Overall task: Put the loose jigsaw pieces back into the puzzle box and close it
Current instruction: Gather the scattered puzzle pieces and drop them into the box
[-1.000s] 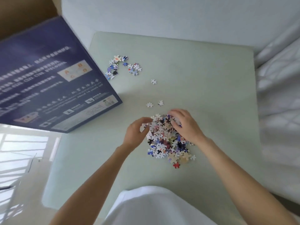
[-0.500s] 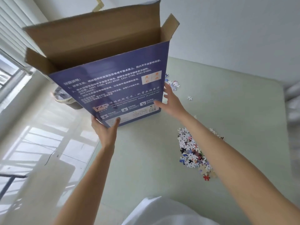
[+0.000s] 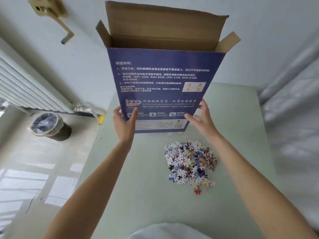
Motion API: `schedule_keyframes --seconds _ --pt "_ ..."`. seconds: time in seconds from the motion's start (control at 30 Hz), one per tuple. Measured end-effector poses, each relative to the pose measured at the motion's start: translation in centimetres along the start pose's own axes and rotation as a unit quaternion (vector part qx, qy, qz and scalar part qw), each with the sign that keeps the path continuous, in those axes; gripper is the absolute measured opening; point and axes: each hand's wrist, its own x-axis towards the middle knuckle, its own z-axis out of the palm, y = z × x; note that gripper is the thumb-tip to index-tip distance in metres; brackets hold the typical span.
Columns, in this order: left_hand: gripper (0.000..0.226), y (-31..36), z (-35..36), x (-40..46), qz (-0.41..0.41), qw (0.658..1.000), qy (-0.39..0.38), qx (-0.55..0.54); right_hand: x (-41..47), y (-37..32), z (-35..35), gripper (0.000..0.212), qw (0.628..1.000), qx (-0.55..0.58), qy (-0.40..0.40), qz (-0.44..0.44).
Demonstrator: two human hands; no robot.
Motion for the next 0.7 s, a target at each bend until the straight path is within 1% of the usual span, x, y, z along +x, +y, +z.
schedule_keyframes --seconds 0.07,0.17,0.23,0.27,0.4,0.5,0.57,0.7 --pt "0.063 1.4 4.3 -0.3 0.015 0.999 -0.044 0.019 0.1 1.0 -4.0 0.068 0.999 0.019 0.041 0.006" --pt "0.061 3.1 10.7 -0.9 0.042 0.993 -0.1 0.042 0.5 2.3 -9.5 0.064 0.996 0.026 0.089 0.012" --pt "0.056 4.1 14.4 -1.5 0.059 0.989 -0.123 0.06 0.8 3.4 -12.4 0.063 0.993 0.027 0.118 0.015" --pt "0.053 4.7 17.5 -2.1 0.071 0.986 -0.136 0.067 1.1 4.4 -14.9 0.063 0.99 0.024 0.14 0.017" --pt "0.047 5.5 22.3 -2.8 0.083 0.976 -0.182 0.083 1.8 6.5 -18.4 0.067 0.984 0.023 0.173 0.02" --pt "0.043 4.9 24.4 -3.0 0.058 0.968 -0.224 0.094 1.9 7.9 -19.8 0.071 0.983 0.023 0.181 0.026" --pt "0.042 4.3 24.8 -3.0 0.041 0.965 -0.234 0.108 1.9 8.5 -19.8 0.071 0.981 0.025 0.188 0.032" --pt "0.043 4.3 25.0 -2.9 0.047 0.96 -0.241 0.134 2.2 9.3 -19.7 0.064 0.978 0.016 0.204 0.036"
